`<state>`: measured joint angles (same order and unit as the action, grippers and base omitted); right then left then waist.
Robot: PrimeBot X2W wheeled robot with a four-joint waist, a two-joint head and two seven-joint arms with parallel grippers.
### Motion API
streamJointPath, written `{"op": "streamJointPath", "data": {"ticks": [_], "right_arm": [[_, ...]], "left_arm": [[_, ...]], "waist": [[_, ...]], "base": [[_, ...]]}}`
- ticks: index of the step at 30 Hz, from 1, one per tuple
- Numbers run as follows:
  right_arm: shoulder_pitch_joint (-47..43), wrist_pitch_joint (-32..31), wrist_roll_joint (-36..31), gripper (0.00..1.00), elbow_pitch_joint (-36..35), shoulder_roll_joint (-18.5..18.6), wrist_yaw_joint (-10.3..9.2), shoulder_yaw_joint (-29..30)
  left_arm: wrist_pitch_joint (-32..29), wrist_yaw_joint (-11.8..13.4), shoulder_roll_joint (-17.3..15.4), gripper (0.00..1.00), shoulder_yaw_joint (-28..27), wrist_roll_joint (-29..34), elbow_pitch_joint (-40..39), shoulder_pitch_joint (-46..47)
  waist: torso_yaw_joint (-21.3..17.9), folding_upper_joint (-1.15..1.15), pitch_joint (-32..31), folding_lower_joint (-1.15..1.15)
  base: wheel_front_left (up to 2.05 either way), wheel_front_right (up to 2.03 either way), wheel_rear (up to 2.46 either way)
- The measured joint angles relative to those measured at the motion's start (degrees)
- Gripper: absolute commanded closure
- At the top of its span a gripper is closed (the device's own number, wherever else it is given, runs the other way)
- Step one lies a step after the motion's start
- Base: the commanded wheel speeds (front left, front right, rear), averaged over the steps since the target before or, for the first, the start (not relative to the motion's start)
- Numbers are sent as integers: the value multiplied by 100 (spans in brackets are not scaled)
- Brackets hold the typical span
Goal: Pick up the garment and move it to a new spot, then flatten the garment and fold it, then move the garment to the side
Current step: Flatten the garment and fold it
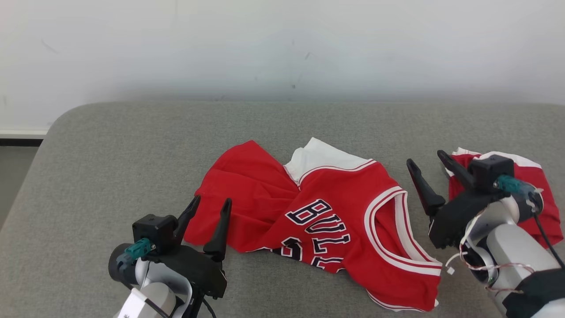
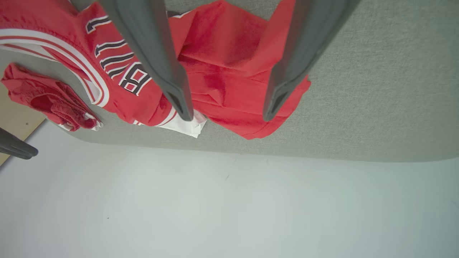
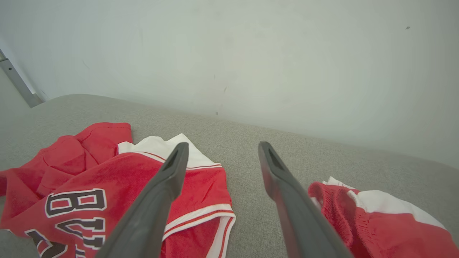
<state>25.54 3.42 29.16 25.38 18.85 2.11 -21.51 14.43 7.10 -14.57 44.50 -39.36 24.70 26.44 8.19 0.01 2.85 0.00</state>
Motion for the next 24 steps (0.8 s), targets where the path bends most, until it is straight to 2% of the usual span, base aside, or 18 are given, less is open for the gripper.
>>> {"op": "streamJointPath", "data": {"ticks": [10, 18, 24], "right_arm": [[882, -416, -14, 0, 1056, -122, 144, -167], [1555, -921, -137, 0, 2171, -70, 193, -236], [1613, -1225, -125, 0, 2894, 2, 192, -213]], "left_arm": [[0, 1, 275, 0, -528, 448, -189, -231], [1, 1, 581, 0, -527, 733, -505, -276], [9, 1, 632, 0, -525, 916, -673, -276]], "waist": [[374, 0, 70, 0], [841, 0, 182, 0], [1232, 0, 300, 0]], "base": [[0, 0, 0], [0, 0, 0], [0, 0, 0]]}}
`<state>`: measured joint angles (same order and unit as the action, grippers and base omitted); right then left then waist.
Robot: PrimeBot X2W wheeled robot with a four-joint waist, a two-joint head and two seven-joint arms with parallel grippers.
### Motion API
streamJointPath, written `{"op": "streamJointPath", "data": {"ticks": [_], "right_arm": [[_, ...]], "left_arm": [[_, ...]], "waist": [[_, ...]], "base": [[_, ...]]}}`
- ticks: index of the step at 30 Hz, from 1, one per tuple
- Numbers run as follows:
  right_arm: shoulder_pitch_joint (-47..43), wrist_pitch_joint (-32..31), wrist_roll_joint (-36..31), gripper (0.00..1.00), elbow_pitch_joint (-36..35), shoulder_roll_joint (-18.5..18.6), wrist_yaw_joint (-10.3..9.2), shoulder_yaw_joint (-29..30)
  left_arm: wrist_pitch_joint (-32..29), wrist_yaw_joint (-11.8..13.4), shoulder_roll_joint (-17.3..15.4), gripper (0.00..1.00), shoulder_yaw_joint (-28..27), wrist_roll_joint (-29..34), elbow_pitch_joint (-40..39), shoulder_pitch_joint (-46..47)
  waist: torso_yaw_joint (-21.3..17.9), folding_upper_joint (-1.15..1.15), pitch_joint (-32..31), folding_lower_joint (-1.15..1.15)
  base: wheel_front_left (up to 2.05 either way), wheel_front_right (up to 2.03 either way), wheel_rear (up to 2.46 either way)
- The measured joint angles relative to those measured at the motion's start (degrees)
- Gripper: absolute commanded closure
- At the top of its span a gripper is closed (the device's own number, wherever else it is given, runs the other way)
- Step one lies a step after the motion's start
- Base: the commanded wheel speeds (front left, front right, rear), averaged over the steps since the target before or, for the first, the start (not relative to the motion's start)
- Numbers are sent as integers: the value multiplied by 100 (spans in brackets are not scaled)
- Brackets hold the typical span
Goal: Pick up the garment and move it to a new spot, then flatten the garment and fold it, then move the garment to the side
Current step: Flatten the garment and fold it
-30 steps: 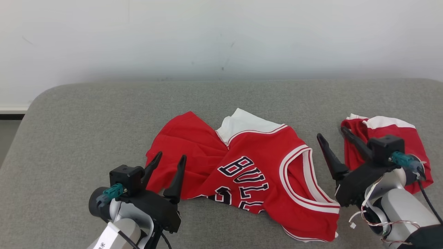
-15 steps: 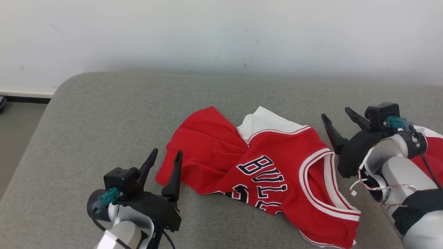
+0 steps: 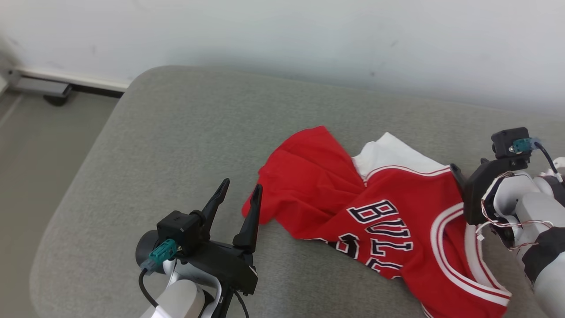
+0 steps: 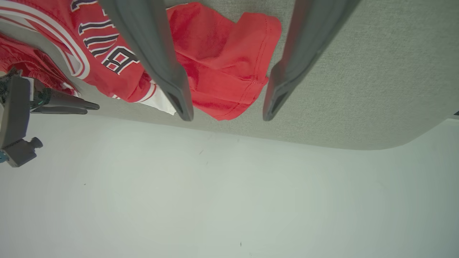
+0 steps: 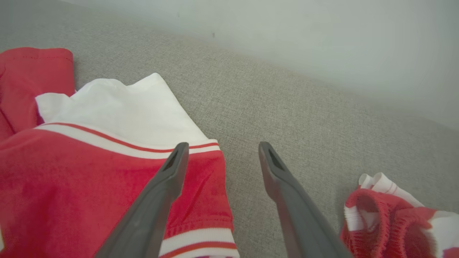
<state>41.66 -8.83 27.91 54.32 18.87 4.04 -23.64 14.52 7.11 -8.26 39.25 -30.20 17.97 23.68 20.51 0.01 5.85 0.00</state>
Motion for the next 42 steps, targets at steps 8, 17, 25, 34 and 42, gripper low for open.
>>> {"op": "streamJointPath", "data": {"ticks": [8, 17, 25, 34, 42], "right_arm": [[15, -159, 82, 0, 512, -118, 0, 30], [241, -414, 82, 100, 907, -381, 3, -66], [291, -38, 250, 100, 959, -382, 110, 59], [-408, 764, 483, 100, 608, -489, 252, 181], [-1386, 1310, 654, 100, 57, -645, 303, 172]], "left_arm": [[8, 0, 4, 0, -77, 58, -104, -33], [13, 1, -54, 0, -415, 103, -176, -257], [14, 1, -29, 0, -555, 156, -223, -359], [14, 1, -47, 0, -702, 204, -210, -598], [14, 1, -115, 0, -797, 357, -360, -912]], "waist": [[352, 0, 189, 0], [405, 0, 295, 0], [188, 0, 233, 0], [-135, -1, 37, 0], [-608, -1, -127, 1]], "base": [[0, 0, 0], [0, 0, 0], [0, 0, 0], [0, 0, 0], [0, 0, 0]]}}
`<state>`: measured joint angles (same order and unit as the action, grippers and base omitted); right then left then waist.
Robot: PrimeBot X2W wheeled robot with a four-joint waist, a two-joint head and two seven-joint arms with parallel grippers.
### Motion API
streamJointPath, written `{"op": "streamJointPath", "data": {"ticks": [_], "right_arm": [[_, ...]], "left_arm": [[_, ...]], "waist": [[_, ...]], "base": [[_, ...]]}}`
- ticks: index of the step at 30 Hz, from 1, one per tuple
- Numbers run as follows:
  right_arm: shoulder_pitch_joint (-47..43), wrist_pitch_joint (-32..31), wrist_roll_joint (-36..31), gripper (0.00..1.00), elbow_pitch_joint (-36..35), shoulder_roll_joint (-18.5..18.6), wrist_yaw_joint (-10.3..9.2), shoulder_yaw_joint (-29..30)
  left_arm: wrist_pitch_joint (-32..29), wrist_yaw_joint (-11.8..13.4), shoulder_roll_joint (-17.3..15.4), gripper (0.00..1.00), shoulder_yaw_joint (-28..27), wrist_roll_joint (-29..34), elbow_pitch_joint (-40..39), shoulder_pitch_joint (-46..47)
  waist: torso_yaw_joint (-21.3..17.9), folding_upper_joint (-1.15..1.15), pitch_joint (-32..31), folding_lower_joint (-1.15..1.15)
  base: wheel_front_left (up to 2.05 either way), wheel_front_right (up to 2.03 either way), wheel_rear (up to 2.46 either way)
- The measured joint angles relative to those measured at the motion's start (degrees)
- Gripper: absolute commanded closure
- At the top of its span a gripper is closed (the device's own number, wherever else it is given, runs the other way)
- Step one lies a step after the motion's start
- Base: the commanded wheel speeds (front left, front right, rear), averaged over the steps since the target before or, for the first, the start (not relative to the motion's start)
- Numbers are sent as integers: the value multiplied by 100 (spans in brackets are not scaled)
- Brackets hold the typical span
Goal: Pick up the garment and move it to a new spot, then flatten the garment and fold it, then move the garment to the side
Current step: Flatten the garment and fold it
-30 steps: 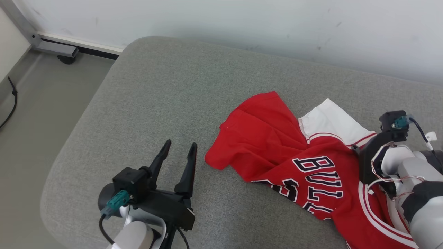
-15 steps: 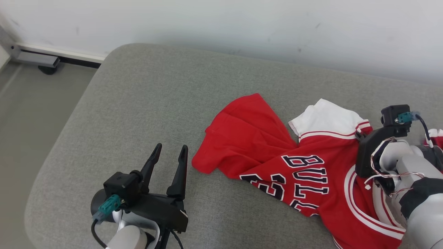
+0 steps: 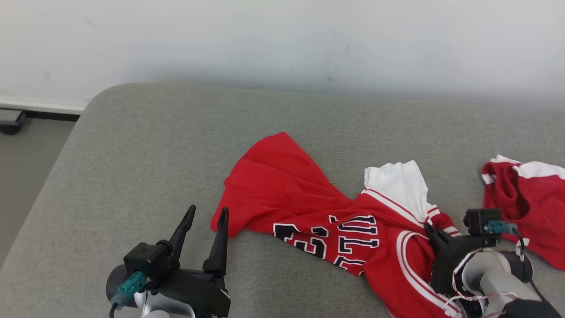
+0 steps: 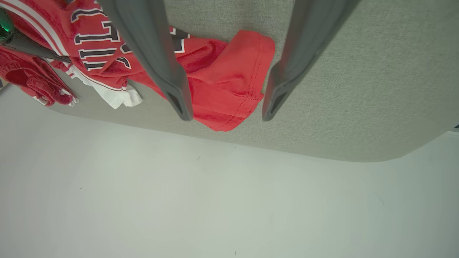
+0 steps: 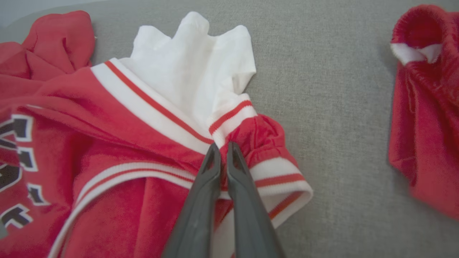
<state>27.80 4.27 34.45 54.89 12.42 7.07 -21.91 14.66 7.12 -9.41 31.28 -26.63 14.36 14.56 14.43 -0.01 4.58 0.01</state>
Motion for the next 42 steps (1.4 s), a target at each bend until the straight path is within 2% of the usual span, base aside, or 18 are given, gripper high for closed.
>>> {"op": "streamJointPath", "data": {"ticks": [9, 15, 16, 17, 18, 32, 36, 42], "right_arm": [[-777, 435, 324, 100, -900, 91, 0, 156], [-1211, 468, 365, 100, -1328, 269, 0, 180], [-1218, 449, 325, 62, -1369, 303, 0, 154], [-1233, 445, 302, 11, -1413, 343, -2, 152], [-1257, 425, 293, 0, -1457, 382, -9, 143], [-930, 177, 229, 0, -2716, 790, -234, 385], [-657, -132, 257, 0, -2687, 834, -394, 381], [-66, -817, 115, 0, -2208, 865, -564, 178]], "left_arm": [[0, 0, 41, 0, 10, 82, -119, -32], [0, 0, 85, 0, 82, 90, -119, -23], [0, -1, 99, 0, 100, 91, -110, -18], [0, -2, 124, 0, 132, 99, -91, -7], [0, -7, 144, 0, 149, 107, -83, -2], [0, -9, 212, 0, 179, 124, 14, 35], [0, -9, 193, 0, 124, 124, 12, 33], [0, -9, 204, 0, 133, 124, 10, 35]], "waist": [[-540, 0, -45, 0], [-678, 0, -11, 0], [-676, 0, -5, 0], [-665, 1, -2, 0], [-648, 0, -2, 0], [-363, 1, -67, -1], [-304, 0, -59, -1], [-264, 1, 5, -1]], "base": [[0, 0, 0], [0, 0, 0], [0, 0, 0], [0, 0, 0], [0, 0, 0], [0, 0, 0], [0, 0, 0], [0, 0, 0]]}}
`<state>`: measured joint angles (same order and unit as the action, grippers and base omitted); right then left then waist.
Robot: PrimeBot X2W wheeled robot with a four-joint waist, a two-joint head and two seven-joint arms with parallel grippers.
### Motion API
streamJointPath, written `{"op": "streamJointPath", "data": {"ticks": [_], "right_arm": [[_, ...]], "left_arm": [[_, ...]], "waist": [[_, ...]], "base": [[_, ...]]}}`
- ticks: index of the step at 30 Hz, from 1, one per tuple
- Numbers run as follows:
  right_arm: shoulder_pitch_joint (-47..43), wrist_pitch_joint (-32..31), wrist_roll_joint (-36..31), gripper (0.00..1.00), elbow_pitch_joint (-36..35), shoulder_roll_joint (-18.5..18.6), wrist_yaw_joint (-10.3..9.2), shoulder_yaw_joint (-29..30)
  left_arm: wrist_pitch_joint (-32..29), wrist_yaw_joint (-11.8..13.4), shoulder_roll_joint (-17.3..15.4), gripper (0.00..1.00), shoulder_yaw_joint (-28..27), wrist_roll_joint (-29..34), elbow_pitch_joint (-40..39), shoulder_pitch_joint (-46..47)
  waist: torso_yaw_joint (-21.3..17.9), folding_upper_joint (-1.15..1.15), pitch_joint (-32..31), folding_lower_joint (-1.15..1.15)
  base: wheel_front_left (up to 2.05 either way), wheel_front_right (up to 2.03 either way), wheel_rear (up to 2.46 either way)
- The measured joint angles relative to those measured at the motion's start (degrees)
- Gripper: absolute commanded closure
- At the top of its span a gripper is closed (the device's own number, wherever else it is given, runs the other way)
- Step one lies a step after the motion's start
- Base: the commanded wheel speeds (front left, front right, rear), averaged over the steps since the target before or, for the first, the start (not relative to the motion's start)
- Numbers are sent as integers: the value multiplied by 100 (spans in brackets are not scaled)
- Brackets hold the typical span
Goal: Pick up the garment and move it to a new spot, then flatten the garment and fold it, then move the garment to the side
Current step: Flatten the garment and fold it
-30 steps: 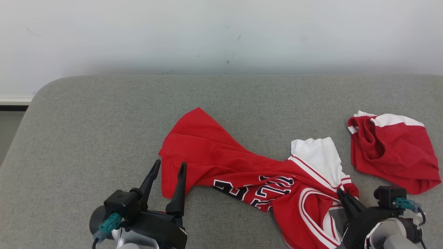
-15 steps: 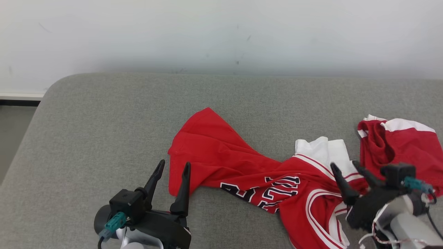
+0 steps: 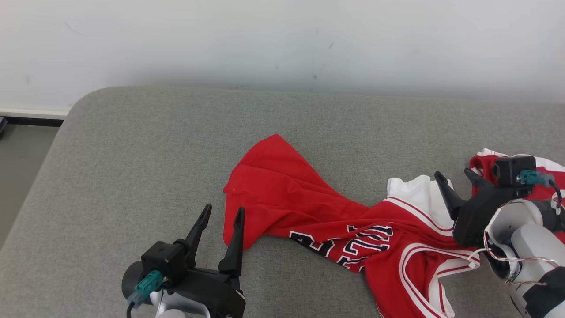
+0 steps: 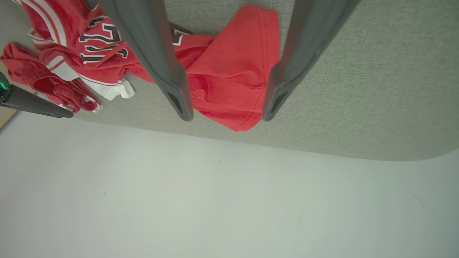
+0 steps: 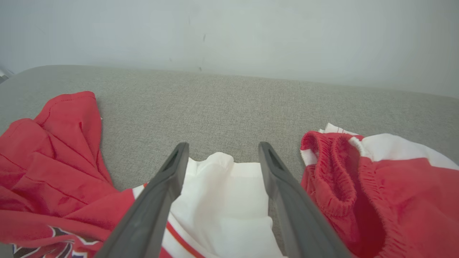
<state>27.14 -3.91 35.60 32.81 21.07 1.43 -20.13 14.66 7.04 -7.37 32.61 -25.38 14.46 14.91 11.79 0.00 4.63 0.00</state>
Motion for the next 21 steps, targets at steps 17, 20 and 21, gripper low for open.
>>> {"op": "streamJointPath", "data": {"ticks": [17, 20, 21], "right_arm": [[1106, -1604, -191, 0, 1250, 55, -303, -319], [1176, -1829, -220, 0, 1480, 71, -352, -375], [1210, -1905, -240, 0, 1556, 67, -353, -399]], "left_arm": [[0, -56, 97, 0, 9, -11, 109, 175], [0, -57, 133, 0, 9, -13, 131, 210], [0, -57, 142, 0, 1, -16, 134, 210]], "waist": [[278, 1, 193, 0], [331, 1, 216, 0], [347, 1, 222, 0]], "base": [[0, 0, 0], [0, 0, 0], [0, 0, 0]]}}
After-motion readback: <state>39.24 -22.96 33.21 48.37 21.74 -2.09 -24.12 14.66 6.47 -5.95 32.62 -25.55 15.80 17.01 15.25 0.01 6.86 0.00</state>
